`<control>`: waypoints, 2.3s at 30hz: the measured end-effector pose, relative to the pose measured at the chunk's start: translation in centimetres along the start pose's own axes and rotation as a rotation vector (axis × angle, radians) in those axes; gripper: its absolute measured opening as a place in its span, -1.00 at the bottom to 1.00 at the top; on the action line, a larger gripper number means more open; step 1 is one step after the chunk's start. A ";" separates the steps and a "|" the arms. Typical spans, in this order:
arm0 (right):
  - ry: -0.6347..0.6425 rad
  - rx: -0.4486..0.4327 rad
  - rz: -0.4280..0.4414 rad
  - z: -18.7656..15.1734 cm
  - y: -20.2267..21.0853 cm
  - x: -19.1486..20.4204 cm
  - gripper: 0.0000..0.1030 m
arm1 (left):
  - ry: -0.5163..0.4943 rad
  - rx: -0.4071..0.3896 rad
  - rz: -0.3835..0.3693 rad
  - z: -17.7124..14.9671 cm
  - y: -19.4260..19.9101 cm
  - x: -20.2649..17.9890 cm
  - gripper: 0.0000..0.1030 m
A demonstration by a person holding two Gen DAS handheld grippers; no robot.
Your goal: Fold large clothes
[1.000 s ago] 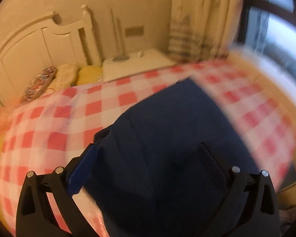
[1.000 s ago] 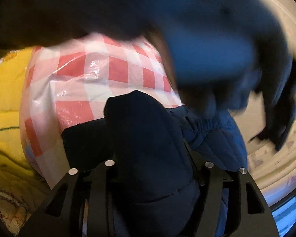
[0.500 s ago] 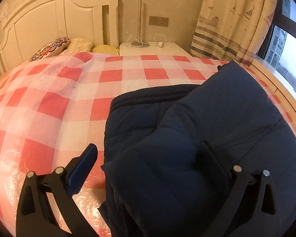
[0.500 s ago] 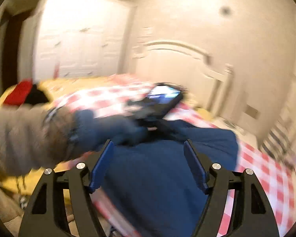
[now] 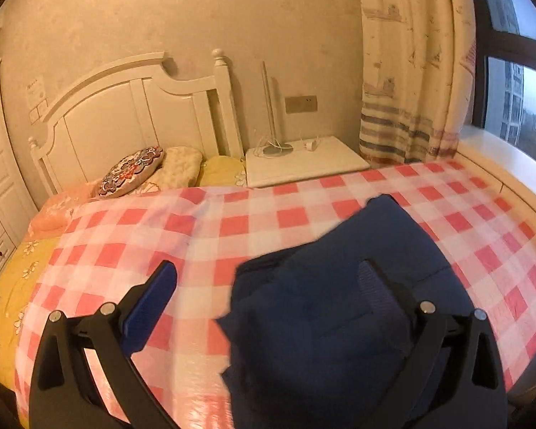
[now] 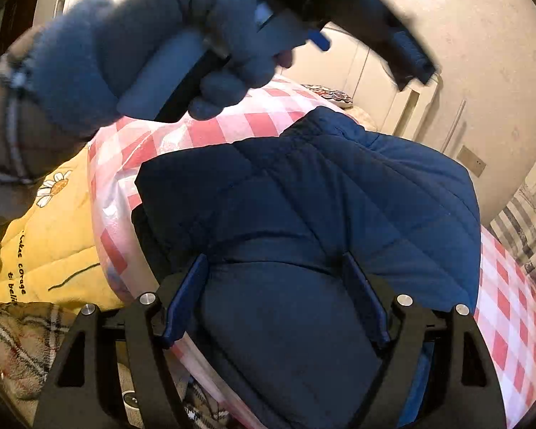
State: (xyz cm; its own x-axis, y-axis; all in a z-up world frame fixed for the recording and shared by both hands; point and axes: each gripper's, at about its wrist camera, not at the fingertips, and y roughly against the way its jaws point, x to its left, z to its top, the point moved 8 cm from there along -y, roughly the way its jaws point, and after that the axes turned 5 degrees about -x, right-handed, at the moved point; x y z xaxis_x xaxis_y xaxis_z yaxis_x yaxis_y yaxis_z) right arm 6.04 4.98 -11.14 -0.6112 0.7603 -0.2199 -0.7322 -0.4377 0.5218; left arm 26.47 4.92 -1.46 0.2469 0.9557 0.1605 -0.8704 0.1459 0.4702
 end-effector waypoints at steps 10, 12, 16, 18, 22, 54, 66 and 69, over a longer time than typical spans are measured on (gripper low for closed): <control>-0.124 -0.120 0.046 2.1 6.0 -7.6 0.48 | 0.140 0.143 0.071 -7.6 -5.8 1.5 0.96; -0.244 -0.162 0.007 2.8 6.4 -12.1 0.47 | 0.147 0.145 0.068 -7.7 -6.0 1.7 0.96; -0.348 -0.153 -0.103 3.9 3.6 -19.6 -0.10 | 0.137 0.121 0.099 -7.6 -5.7 1.8 0.96; -0.345 -0.120 -0.137 4.9 1.2 -21.6 -0.24 | 0.145 0.118 0.098 -7.6 -5.6 1.8 0.96; -0.330 -0.083 -0.158 7.3 -4.4 -22.9 -0.29 | 0.175 0.116 0.091 -7.8 -5.5 2.3 0.96; -0.157 0.327 -0.072 6.4 -17.2 -19.4 0.77 | 0.426 0.114 0.121 -9.8 -5.0 6.7 0.96; -0.188 0.368 -0.077 5.8 -17.4 -18.7 0.91 | 0.436 0.131 0.122 -10.0 -5.2 6.8 0.96; -0.134 0.346 -0.127 6.5 -16.4 -18.3 0.91 | 0.446 0.139 0.111 -10.2 -5.3 6.8 0.96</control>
State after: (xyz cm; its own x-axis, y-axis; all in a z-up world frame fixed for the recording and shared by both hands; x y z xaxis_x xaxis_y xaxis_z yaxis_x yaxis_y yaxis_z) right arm 31.21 1.35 -10.31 -0.4606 0.8642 -0.2026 -0.6408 -0.1657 0.7496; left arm 28.41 13.29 -11.74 -0.0779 0.9844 -0.1575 -0.8084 0.0301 0.5879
